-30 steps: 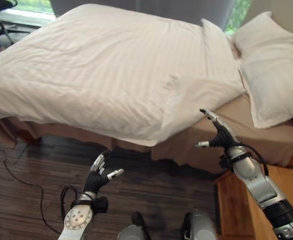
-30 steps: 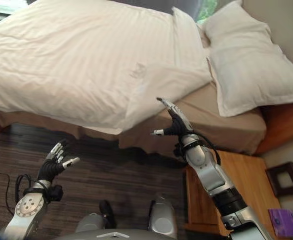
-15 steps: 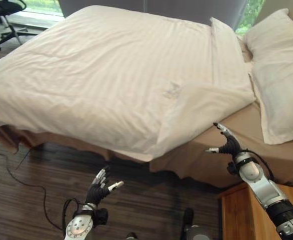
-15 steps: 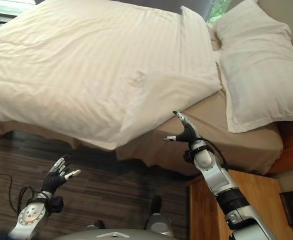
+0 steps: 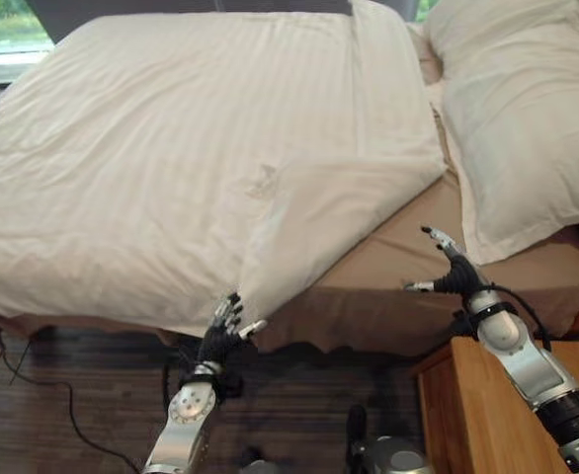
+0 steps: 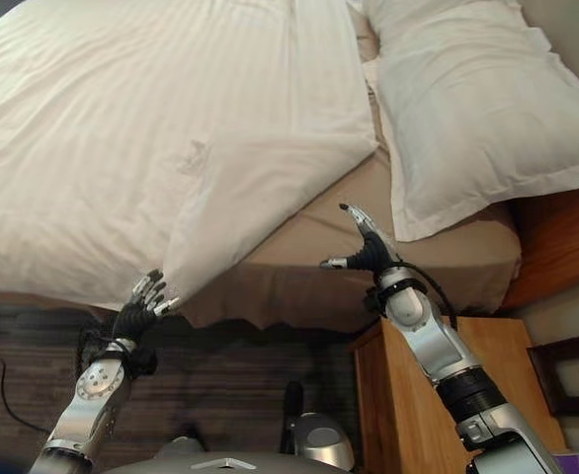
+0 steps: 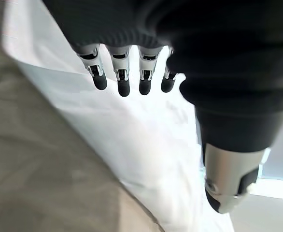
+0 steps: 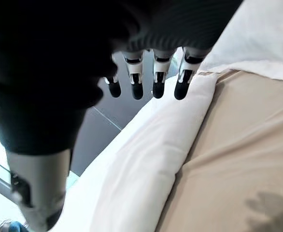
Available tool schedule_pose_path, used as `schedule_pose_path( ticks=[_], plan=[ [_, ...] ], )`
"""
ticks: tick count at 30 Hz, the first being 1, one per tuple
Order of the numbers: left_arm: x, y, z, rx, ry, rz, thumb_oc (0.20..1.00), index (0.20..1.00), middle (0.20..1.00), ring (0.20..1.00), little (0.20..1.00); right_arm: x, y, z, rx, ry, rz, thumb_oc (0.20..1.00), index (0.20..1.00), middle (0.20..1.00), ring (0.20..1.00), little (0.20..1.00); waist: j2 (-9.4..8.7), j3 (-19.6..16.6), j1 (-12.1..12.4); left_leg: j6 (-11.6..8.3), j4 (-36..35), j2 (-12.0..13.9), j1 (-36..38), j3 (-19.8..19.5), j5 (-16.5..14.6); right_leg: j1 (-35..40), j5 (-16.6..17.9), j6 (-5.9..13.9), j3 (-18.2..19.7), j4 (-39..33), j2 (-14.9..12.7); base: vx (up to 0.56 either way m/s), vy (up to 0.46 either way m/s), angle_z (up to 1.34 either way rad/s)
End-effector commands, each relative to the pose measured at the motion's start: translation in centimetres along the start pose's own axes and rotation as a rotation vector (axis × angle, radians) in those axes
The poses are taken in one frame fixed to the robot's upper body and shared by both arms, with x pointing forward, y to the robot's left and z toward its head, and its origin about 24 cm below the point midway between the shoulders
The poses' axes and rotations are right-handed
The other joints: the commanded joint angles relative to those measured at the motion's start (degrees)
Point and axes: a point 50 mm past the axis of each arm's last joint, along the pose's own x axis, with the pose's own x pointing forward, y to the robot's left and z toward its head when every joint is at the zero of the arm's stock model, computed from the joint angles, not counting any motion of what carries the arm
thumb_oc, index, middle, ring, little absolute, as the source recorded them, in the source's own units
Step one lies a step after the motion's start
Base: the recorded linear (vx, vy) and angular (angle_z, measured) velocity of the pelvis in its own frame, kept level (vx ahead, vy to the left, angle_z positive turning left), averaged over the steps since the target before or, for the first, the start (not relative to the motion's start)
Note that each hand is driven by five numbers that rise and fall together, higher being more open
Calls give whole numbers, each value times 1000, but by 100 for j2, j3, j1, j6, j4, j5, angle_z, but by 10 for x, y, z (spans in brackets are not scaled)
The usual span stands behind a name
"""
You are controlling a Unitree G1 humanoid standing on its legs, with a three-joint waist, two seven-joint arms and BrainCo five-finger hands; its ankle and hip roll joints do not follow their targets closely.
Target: Making the bed.
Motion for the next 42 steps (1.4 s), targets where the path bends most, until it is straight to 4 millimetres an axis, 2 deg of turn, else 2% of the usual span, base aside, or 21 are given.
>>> schedule_pose_path(
  ticks=[1, 3, 4, 8, 9, 10, 11, 13, 14, 16, 18, 19, 20, 22, 23, 24, 26, 30, 35, 36, 42],
  plan=[
    [-2, 17, 18, 25, -87, 63, 1000, 1000, 1000, 1000, 1000, 11, -10, 34, 32, -180, -82, 1000, 1000, 1000, 1000, 1000, -176, 149, 355, 179, 658, -281, -421, -782, -165, 351, -1133, 609, 218, 131, -599, 128, 41, -26],
    [-3, 17, 17, 31, -86, 68, 1000, 1000, 1000, 1000, 1000, 11, -4, 34, 47, -178, -71, 1000, 1000, 1000, 1000, 1000, -178, 196, 504, 194, 504, -376, -621, -1257, -11, 458, -1189, 588, 350, 155, -544, 132, 63, -40],
    [-4, 18, 16, 32, -86, 71, 1000, 1000, 1000, 1000, 1000, 11, -3, 33, 51, -176, -69, 1000, 1000, 1000, 1000, 1000, -164, 202, 536, 196, 416, -368, -643, -1315, 46, 493, -1226, 578, 370, 184, -532, 122, 125, -37],
    [-5, 19, 15, 35, -81, 70, 1000, 1000, 1000, 1000, 1000, 10, -2, 31, 42, -169, -60, 1000, 1000, 1000, 1000, 1000, -124, 185, 535, 226, 180, -345, -493, -1150, 62, 524, -1269, 606, 354, 222, -526, 92, 107, -1],
    [-11, 24, 6, 90, -33, 57, 1000, 1000, 1000, 1000, 1000, 8, 6, 27, 53, -144, -44, 1000, 1000, 1000, 1000, 1000, -158, -59, 490, 394, -196, -412, -73, -858, 111, 498, -1312, 728, 335, 604, -647, 342, 390, 13],
    [-11, 28, 6, 108, -27, 64, 1000, 1000, 1000, 1000, 1000, 10, 10, 32, 60, -162, -32, 1000, 1000, 1000, 1000, 1000, -213, -82, 505, 513, -212, -501, 61, -797, 11, 411, -1360, 777, 430, 968, -729, 342, 393, 7],
    [-11, 28, 6, 108, -27, 65, 1000, 1000, 1000, 1000, 1000, 10, 10, 32, 60, -162, -32, 1000, 1000, 1000, 1000, 1000, -222, -79, 511, 519, -211, -509, 66, -787, 6, 397, -1376, 783, 442, 998, -740, 172, 227, -7],
    [-9, 32, 6, 134, -18, 74, 1000, 1000, 1000, 1000, 1000, 14, 15, 39, 51, -188, -12, 1000, 1000, 1000, 1000, 1000, -283, -48, 548, 702, -220, -618, 246, -701, -149, 106, -1331, 985, 473, 1815, -835, 174, 207, -24],
    [-10, 39, 7, 157, -15, 87, 1000, 1000, 1000, 1000, 1000, 23, 10, 49, -9, -231, -29, 1000, 1000, 1000, 1000, 1000, -298, 124, 520, 852, -256, -664, 355, -746, -212, -568, -1039, 1243, 905, 2982, -739, 261, 148, -21],
    [-8, 36, 8, 147, -21, 65, 1000, 1000, 1000, 1000, 1000, 33, -2, 58, -59, -269, -80, 1000, 1000, 1000, 1000, 1000, -267, 105, 490, 813, -291, -712, 364, -824, -311, -679, -1217, 1071, 1199, 2155, -701, 245, 2, -14],
    [-7, 36, 8, 137, -26, 56, 1000, 1000, 1000, 1000, 1000, 41, -13, 75, -96, -337, -118, 1000, 1000, 1000, 1000, 1000, -279, 91, 456, 762, -291, -740, 379, -918, -374, -780, -1071, 1014, 1456, 1258, -785, 150, -92, 23],
    [-7, 36, 9, 135, -27, 57, 1000, 1000, 1000, 1000, 1000, 42, -13, 75, -97, -338, -118, 1000, 1000, 1000, 1000, 1000, -269, 98, 441, 762, -291, -734, 383, -926, -382, -735, -1037, 1017, 1439, 1184, -780, 195, -110, 41],
    [-7, 37, 8, 126, -22, 51, 1000, 1000, 1000, 1000, 1000, 50, -13, 99, -134, -423, -128, 1000, 1000, 1000, 1000, 1000, -363, 24, 499, 744, -276, -801, 445, -946, -466, -565, -865, 1017, 1392, 660, -952, 181, -93, 51],
    [-7, 34, 4, 114, -13, 49, 1000, 1000, 1000, 1000, 1000, 61, -15, 118, -206, -486, -138, 1000, 1000, 1000, 1000, 1000, -426, -95, 586, 674, -272, -769, 455, -858, -442, -357, -615, 1052, 1241, 240, -970, 206, -158, 63],
    [-7, 34, 4, 112, -15, 50, 1000, 1000, 1000, 1000, 1000, 62, -15, 119, -207, -488, -138, 1000, 1000, 1000, 1000, 1000, -419, -91, 576, 670, -273, -764, 454, -857, -443, -349, -604, 1050, 1238, 221, -965, 165, -172, 47],
    [-8, 32, 2, 72, -12, 49, 1000, 1000, 1000, 1000, 1000, 71, -19, 137, -260, -542, -155, 1000, 1000, 1000, 1000, 1000, -414, -132, 645, 618, -288, -696, 411, -805, -395, -298, -577, 1044, 1167, 132, -941, 86, -97, 28],
    [-9, 32, -1, 59, -4, 52, 1000, 1000, 1000, 1000, 1000, 83, -22, 147, -300, -552, -167, 1000, 1000, 1000, 1000, 1000, -401, -149, 658, 578, -291, -645, 351, -799, -370, -312, -603, 1030, 1144, 131, -908, 92, -94, -2],
    [-4, 35, 0, 61, -8, 49, 1000, 1000, 1000, 1000, 1000, 105, -36, 157, -372, -519, -205, 1000, 1000, 1000, 1000, 1000, -416, -53, 740, 503, -291, -562, 240, -829, -299, -328, -597, 1001, 1107, 131, -849, 45, -60, -7],
    [1, 38, 6, 73, -26, 51, 1000, 1000, 1000, 1000, 1000, 119, -44, 157, -413, -465, -235, 1000, 1000, 1000, 1000, 1000, -426, 18, 805, 459, -291, -502, 116, -895, -265, -380, -604, 977, 1087, 131, -791, 9, -55, 0],
    [7, 42, 13, 89, -49, 61, 1000, 1000, 1000, 1000, 1000, 129, -52, 164, -454, -446, -275, 1000, 1000, 1000, 1000, 1000, -432, 147, 886, 421, -291, -458, -106, -960, -190, -553, -569, 965, 1076, 131, -734, -57, -105, 13],
    [17, 49, 28, 126, -102, 78, 1000, 1000, 1000, 1000, 1000, 143, -74, 177, -555, -413, -355, 1000, 1000, 1000, 1000, 1000, -419, 406, 1027, 356, -291, -364, -547, -1071, -30, -964, -473, 942, 1033, 131, -671, -46, -66, 14]
  ],
)
